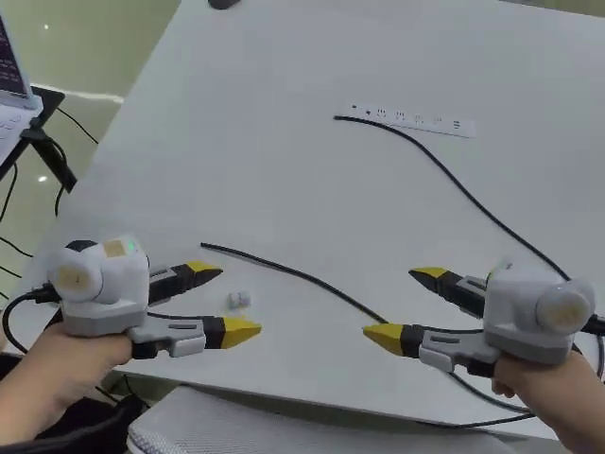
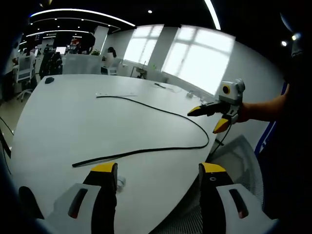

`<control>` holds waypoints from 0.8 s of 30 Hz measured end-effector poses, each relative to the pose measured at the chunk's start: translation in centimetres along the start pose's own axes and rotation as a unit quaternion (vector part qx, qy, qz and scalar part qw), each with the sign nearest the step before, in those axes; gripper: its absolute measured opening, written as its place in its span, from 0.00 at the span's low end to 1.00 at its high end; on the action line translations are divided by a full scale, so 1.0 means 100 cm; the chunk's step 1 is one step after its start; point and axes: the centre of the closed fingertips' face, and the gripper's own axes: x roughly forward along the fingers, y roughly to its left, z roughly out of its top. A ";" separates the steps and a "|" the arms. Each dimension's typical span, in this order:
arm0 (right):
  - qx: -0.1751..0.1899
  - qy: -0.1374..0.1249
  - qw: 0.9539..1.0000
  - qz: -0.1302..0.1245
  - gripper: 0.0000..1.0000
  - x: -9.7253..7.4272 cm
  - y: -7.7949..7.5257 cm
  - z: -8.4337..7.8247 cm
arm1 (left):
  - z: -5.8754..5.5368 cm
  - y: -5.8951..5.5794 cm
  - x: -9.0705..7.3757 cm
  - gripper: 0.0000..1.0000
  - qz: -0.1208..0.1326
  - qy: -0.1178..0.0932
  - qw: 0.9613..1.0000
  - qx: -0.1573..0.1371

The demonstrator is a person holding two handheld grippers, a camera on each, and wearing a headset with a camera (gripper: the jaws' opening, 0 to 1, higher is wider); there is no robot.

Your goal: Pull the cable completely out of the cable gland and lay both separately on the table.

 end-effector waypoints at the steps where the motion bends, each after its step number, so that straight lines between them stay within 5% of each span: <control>1: 0.004 -0.001 1.000 -0.003 0.72 -0.004 0.000 -0.004 | 0.000 0.000 -0.001 0.69 0.001 0.002 1.000 0.003; 14: 0.037 0.010 0.999 -0.026 0.85 -0.028 -0.006 -0.034 | -0.018 0.006 -0.011 0.83 0.022 0.032 0.999 0.011; 24: 0.051 0.038 0.998 -0.016 0.99 -0.030 -0.003 -0.050 | -0.026 0.012 -0.014 0.96 0.031 0.062 0.998 0.008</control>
